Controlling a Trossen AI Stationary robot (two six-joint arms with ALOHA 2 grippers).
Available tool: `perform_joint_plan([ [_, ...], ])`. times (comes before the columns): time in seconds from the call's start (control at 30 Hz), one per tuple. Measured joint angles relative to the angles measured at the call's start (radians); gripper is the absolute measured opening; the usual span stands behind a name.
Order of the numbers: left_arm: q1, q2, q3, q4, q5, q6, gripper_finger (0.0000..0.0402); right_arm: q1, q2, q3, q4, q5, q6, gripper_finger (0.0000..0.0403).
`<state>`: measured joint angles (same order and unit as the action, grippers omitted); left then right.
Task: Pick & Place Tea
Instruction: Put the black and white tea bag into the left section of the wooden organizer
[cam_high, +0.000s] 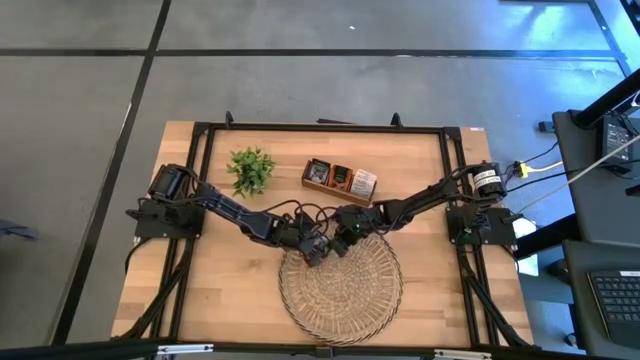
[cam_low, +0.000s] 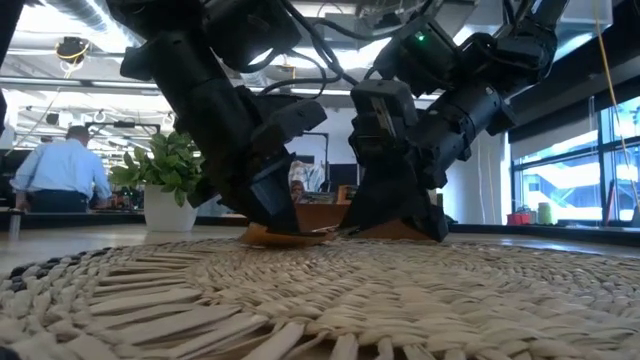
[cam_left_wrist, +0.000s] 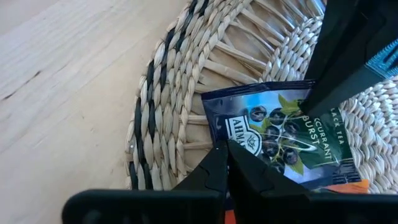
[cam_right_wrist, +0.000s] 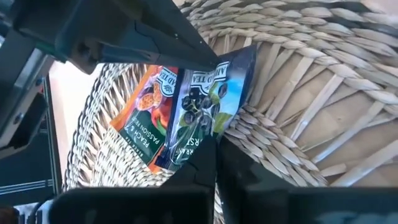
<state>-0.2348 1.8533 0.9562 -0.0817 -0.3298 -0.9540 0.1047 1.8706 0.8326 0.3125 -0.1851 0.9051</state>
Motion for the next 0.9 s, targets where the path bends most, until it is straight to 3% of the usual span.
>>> perform_joint_plan([
  [0.23,0.0,-0.034,-0.002,-0.017,-0.004,0.026,0.0007,-0.018,-0.008,0.0,-0.01,-0.081,-0.117,0.0007],
  [0.43,0.0,-0.126,-0.002,-0.045,-0.008,0.115,0.0004,-0.031,-0.12,0.015,-0.118,-0.101,-0.319,0.0005],
  [0.67,0.0,-0.227,-0.001,-0.042,-0.015,0.3,0.0008,-0.018,-0.243,0.185,-0.587,0.04,-0.753,0.0005],
  [0.9,-0.001,-0.262,0.0,0.047,-0.015,0.366,0.001,0.019,-0.238,0.31,-0.844,0.195,-1.035,0.0005],
])
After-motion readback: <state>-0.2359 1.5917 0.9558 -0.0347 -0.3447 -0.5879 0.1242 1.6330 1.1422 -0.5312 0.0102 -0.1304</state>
